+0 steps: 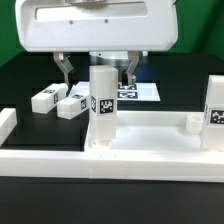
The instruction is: Assemble desk
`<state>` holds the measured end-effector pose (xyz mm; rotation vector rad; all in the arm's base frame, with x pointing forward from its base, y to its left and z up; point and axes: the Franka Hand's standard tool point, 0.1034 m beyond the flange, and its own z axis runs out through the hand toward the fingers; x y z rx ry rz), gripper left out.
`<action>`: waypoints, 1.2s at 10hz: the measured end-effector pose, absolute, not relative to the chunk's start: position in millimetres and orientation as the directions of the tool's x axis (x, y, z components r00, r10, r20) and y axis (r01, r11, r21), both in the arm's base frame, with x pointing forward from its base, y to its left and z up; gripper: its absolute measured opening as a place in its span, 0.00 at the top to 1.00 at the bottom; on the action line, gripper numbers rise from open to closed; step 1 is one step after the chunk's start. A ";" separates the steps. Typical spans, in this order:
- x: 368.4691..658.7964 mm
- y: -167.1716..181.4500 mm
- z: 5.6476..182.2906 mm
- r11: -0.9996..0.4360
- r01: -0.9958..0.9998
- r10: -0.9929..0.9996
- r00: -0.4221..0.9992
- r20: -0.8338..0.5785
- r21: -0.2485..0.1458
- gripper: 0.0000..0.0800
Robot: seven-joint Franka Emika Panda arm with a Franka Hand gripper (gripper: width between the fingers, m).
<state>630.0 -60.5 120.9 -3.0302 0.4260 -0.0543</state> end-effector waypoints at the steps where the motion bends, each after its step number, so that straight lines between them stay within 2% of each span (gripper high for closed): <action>1: 630.2 -60.3 121.1 -0.982 -0.174 -0.177 0.984 0.032 -0.073 0.19; 4: 630.7 -62.7 122.0 -0.995 0.099 0.097 0.994 0.042 -0.032 0.19; 7: 629.2 -62.6 119.8 -0.963 0.270 0.269 0.962 0.043 -0.020 0.19; 9: 629.1 -62.6 119.6 -0.964 0.265 0.264 0.964 0.043 -0.021 0.53; 10: 629.0 -62.3 119.5 -0.964 0.265 0.264 0.964 0.043 -0.022 0.53; 11: 628.8 -62.4 119.2 -0.965 0.261 0.260 0.965 0.042 -0.023 0.64; 12: 628.8 -62.3 119.0 -0.969 0.247 0.245 0.969 0.042 -0.024 0.64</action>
Offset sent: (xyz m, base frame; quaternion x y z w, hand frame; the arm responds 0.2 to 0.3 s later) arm 0.0059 -0.0033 0.0052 -0.0333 -0.0046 -0.2609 0.9648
